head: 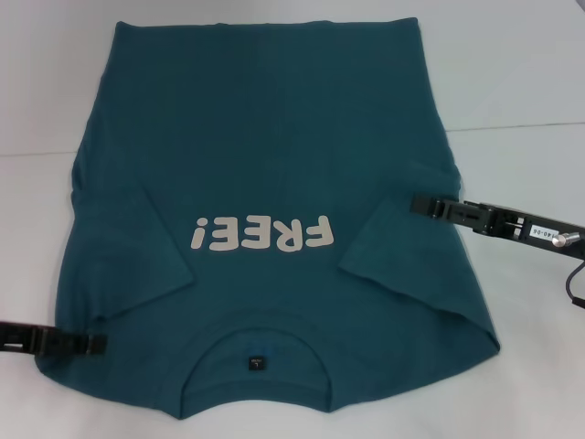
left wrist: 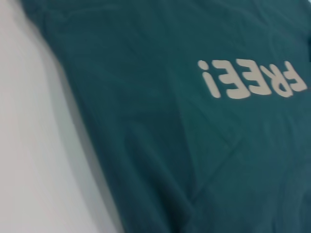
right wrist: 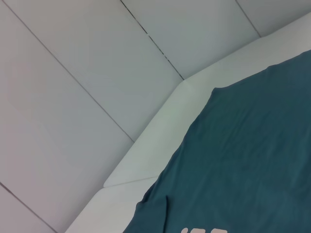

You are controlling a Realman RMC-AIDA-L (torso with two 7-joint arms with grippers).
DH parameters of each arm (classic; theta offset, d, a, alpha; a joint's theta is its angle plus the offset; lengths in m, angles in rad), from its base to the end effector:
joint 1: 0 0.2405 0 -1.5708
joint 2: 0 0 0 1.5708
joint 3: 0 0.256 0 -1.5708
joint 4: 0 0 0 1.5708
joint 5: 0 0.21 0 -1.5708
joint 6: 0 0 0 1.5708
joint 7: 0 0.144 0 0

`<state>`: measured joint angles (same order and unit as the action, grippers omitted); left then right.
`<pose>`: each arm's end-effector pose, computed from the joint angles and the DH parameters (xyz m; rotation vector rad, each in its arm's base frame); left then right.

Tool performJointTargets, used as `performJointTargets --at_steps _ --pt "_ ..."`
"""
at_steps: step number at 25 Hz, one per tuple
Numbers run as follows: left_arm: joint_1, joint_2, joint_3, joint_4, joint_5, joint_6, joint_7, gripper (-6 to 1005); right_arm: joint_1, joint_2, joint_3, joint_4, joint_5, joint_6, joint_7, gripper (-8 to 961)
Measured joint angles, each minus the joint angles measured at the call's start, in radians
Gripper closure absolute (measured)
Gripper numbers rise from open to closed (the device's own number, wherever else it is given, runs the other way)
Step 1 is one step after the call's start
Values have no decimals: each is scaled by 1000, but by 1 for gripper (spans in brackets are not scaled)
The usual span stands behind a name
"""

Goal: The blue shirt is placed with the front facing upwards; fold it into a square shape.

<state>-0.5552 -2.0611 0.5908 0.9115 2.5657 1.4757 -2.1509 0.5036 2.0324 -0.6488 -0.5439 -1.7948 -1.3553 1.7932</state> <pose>-0.3183 0.3413 0.0479 -2.3360 -1.4545 -0.0626 0.2918 0.3531 0.0231 -2.2345 1.3162 0.9508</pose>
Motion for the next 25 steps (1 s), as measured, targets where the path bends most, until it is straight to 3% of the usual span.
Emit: performJointTargets --at_steps 10,25 --pt "-29 0 4 1 -3 19 1 80 7 0 0 1 -5 14 0 22" --pt "-11 0 -6 16 16 -79 -14 79 7 0 0 1 -6 29 0 22"
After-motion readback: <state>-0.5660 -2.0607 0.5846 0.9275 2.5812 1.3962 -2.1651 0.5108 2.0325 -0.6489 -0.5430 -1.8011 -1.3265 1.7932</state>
